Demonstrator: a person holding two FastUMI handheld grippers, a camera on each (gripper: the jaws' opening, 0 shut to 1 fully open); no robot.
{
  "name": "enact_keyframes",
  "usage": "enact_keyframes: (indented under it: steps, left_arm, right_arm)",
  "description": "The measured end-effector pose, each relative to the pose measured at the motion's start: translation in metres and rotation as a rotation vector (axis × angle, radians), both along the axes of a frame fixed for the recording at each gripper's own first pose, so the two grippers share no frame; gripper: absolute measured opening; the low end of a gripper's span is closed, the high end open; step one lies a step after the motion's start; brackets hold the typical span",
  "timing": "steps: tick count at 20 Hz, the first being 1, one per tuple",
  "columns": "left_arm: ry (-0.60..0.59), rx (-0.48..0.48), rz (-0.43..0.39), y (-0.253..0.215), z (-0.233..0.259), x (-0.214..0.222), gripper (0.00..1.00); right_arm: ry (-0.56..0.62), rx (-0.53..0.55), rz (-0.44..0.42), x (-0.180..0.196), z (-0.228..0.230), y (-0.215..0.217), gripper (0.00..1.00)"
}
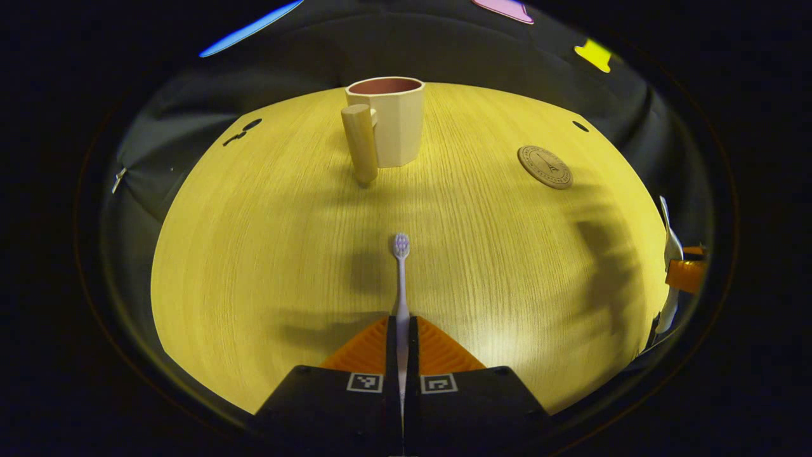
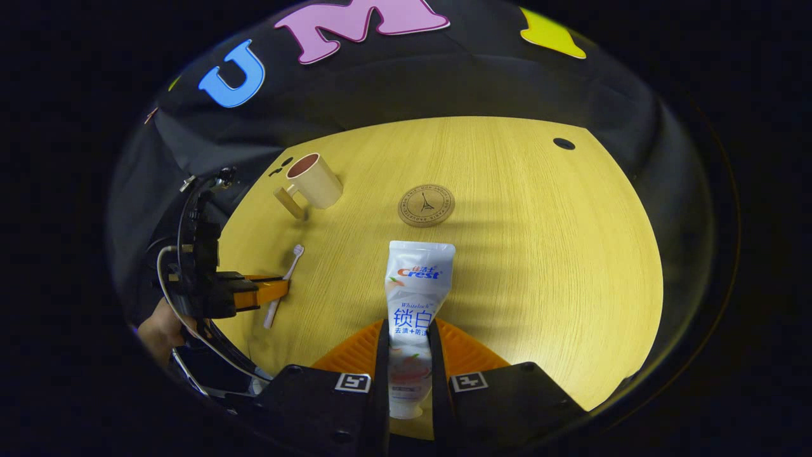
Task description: Put the toothbrush and toothpaste on the desktop into the cup, then pick up the cup and place it on the coaster on the desktop.
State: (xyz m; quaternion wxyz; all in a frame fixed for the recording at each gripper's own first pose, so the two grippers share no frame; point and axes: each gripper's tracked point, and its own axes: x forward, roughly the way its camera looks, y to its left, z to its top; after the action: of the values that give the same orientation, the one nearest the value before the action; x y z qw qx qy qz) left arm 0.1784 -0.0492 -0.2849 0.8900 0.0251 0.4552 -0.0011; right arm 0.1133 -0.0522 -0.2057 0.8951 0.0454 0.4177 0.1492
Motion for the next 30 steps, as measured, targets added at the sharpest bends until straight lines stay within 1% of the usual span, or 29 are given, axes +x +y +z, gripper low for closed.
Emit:
enact_keyframes:
  steps: [1, 3, 4, 6, 7, 12, 15, 17, 19, 21, 26, 30]
  left_arm:
    - [-0.013, -0.008, 0.008, 0.000, 0.001, 0.001, 0.07]
    - [-0.028, -0.047, 0.032, -0.001, 0.001, -0.001, 0.07]
    - [-0.033, -0.079, 0.046, -0.002, 0.002, -0.003, 0.06]
    - [-0.054, -0.135, 0.060, -0.005, 0.005, -0.008, 0.06]
    - [-0.066, -0.144, 0.061, -0.004, 0.008, -0.010, 0.06]
    - [-0.151, -0.128, 0.062, 0.005, 0.034, -0.021, 0.06]
    - [-0.286, -0.084, 0.064, 0.014, 0.070, -0.022, 0.06]
    - [-0.356, -0.093, 0.061, 0.014, 0.094, -0.027, 0.06]
    - [-0.391, -0.109, 0.062, 0.015, 0.109, -0.035, 0.06]
    - [-0.409, -0.093, 0.078, 0.025, 0.121, -0.041, 0.06]
    - [-0.462, -0.106, 0.096, 0.037, 0.149, -0.060, 0.06]
    - [-0.502, -0.132, 0.114, 0.052, 0.173, -0.072, 0.06]
  right_arm:
    - [-0.008, -0.001, 0.006, 0.003, 0.003, 0.002, 0.25]
    - [-0.027, 0.002, 0.015, 0.011, 0.010, 0.006, 0.25]
    - [-0.036, 0.003, 0.023, 0.014, 0.014, 0.008, 0.31]
    - [-0.053, 0.015, 0.028, 0.022, 0.024, 0.014, 0.31]
    - [-0.067, 0.019, 0.027, 0.028, 0.029, 0.016, 0.31]
    - [-0.154, 0.025, 0.035, 0.064, 0.061, 0.032, 0.31]
    - [-0.248, 0.008, 0.054, 0.093, 0.083, 0.050, 0.31]
    - [-0.319, -0.013, 0.080, 0.111, 0.100, 0.065, 0.31]
    - [-0.362, 0.012, 0.093, 0.130, 0.117, 0.089, 0.31]
    - [-0.397, 0.056, 0.110, 0.144, 0.132, 0.115, 0.31]
    - [-0.512, 0.062, 0.157, 0.184, 0.162, 0.171, 0.30]
    - [-0.592, 0.108, 0.145, 0.220, 0.184, 0.213, 0.31]
